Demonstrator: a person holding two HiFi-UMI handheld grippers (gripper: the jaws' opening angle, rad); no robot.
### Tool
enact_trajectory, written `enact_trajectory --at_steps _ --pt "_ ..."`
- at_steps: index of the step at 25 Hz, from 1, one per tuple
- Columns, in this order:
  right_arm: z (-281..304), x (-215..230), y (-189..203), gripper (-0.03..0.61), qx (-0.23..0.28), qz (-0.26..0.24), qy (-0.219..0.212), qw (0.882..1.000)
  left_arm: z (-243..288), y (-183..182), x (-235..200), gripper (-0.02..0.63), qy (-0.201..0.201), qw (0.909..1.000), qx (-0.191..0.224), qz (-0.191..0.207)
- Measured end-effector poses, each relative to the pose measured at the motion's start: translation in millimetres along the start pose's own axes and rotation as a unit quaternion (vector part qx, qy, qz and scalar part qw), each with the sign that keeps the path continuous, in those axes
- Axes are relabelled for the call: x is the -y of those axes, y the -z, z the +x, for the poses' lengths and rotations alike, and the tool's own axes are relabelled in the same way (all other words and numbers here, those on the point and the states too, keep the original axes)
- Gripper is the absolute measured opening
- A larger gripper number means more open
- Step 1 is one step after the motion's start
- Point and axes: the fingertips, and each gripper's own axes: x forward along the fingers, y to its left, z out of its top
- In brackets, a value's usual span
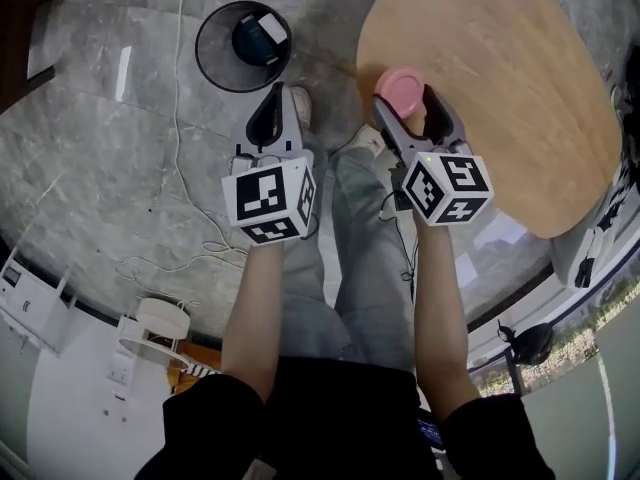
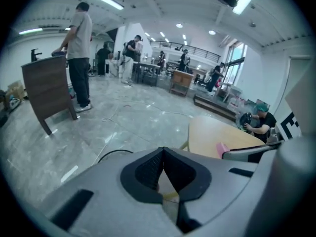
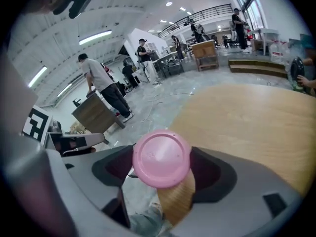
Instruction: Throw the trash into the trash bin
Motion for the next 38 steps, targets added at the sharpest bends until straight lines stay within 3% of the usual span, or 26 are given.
enact_trajectory --at_steps 7,14,19,26,33,35,36,37,38 --pt "73.3 -92.3 -5.9 0.324 -0.041 -0.071 -0.064 0.995 -21.8 5.5 -98.2 0.002 -0.061 0.9966 0.006 -0.056" --pt "147.0 -170.4 18.0 0.324 -0.109 -0.142 -0.114 0.977 -35.5 15.7 -172.4 0.002 -0.109 0.988 0.007 -0.109" --pt "183.6 -207.7 31.6 0.324 -0.135 -0.19 -0.127 0.964 -53.3 20.3 -214.1 0.002 -0.136 0.9806 0.017 -0.14" --pt "207.1 -228.1 40.6 0.324 -0.153 -0.232 -0.127 0.952 -56.6 23.1 -243.1 0.002 -0.15 0.9757 0.015 -0.159" --pt "196.6 -229.0 44.1 0.317 -0.153 -0.193 -0.137 0.959 -51.4 22.4 -235.5 0.002 -0.137 0.9788 0.013 -0.152" --pt "187.9 -223.4 37.5 0.257 -0.143 -0.188 -0.125 0.964 -50.9 18.0 -229.8 0.002 -0.132 0.9801 0.013 -0.148" --pt "184.1 -218.5 32.2 0.125 -0.134 -0.188 -0.111 0.967 -50.0 14.3 -227.2 0.002 -0.129 0.9808 0.014 -0.146" --pt "180.3 -213.5 26.8 0.058 -0.126 -0.186 -0.098 0.97 -48.7 9.8 -224.4 0.002 -0.125 0.9818 0.016 -0.142" --pt "175.7 -209.2 22.1 0.044 -0.119 -0.18 -0.09 0.972 -47.1 4.9 -220.6 0.002 -0.12 0.9831 0.018 -0.138"
